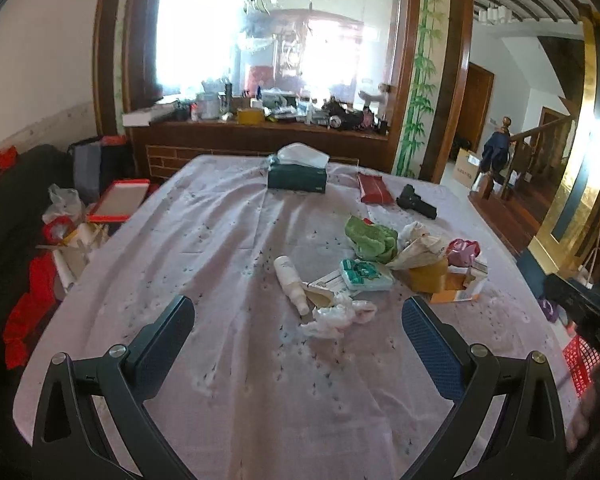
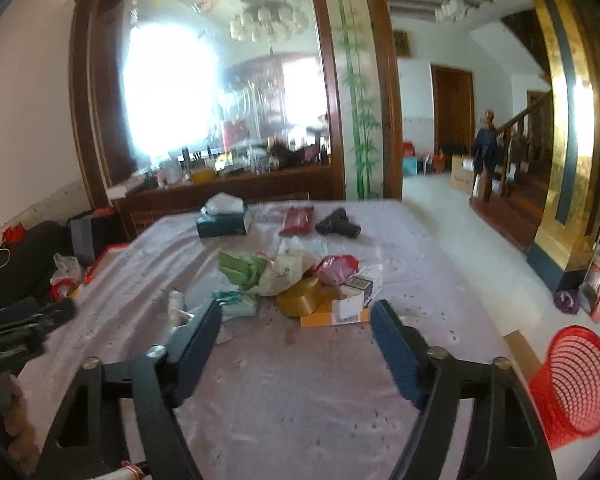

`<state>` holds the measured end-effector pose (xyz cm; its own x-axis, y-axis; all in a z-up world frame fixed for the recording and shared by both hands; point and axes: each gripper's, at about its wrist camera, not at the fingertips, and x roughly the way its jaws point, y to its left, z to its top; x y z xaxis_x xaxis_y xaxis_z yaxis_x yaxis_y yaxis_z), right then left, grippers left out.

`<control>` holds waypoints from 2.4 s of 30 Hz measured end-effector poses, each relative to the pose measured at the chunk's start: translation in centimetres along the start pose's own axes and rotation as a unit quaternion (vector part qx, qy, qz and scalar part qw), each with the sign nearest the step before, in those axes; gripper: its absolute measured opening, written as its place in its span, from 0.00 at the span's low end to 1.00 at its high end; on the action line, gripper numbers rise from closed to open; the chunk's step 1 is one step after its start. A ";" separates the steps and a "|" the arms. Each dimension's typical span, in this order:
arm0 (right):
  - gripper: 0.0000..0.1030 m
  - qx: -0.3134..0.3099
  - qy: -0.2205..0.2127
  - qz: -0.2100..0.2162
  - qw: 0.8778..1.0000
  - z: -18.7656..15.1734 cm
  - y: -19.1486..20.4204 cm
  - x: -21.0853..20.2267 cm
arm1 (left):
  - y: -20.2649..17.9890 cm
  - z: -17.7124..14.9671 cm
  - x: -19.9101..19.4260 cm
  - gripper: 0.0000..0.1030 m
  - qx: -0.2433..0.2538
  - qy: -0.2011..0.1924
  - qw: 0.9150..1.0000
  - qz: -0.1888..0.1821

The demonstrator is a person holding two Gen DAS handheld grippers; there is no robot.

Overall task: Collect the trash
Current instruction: 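Grasp the white plastic bag with the left tool while the right tool grasps the white medicine box, then carry both items over the red basket and open both tools to drop them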

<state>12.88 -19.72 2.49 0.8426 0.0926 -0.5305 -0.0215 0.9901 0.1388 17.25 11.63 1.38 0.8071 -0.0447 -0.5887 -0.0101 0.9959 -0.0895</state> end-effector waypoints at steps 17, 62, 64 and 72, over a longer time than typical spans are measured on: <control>0.68 0.158 0.171 0.014 0.972 1.6 -10.0 19.9 | 1.6 1.0 15.7 0.87 -0.046 0.165 0.985 -0.009; 0.38 0.126 -0.042 -0.017 0.991 -6.4 -17.6 -12.8 | -24.9 -5.6 -3.3 0.21 0.071 0.124 0.956 -0.256; 0.38 0.123 -0.052 -0.032 0.990 -6.2 -18.6 -14.1 | -27.4 -5.4 -3.9 0.21 0.080 0.120 0.950 -0.277; 0.38 0.130 -0.064 -0.111 0.983 -6.5 -25.0 -18.4 | -38.3 -6.7 -5.4 0.21 0.139 0.126 0.918 -0.349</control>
<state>-5.58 -45.54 3.35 0.8721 -0.1530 -0.4649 0.2944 0.9228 0.2486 9.35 -26.80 2.57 0.3971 -0.6618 -0.6358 0.6375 0.6973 -0.3276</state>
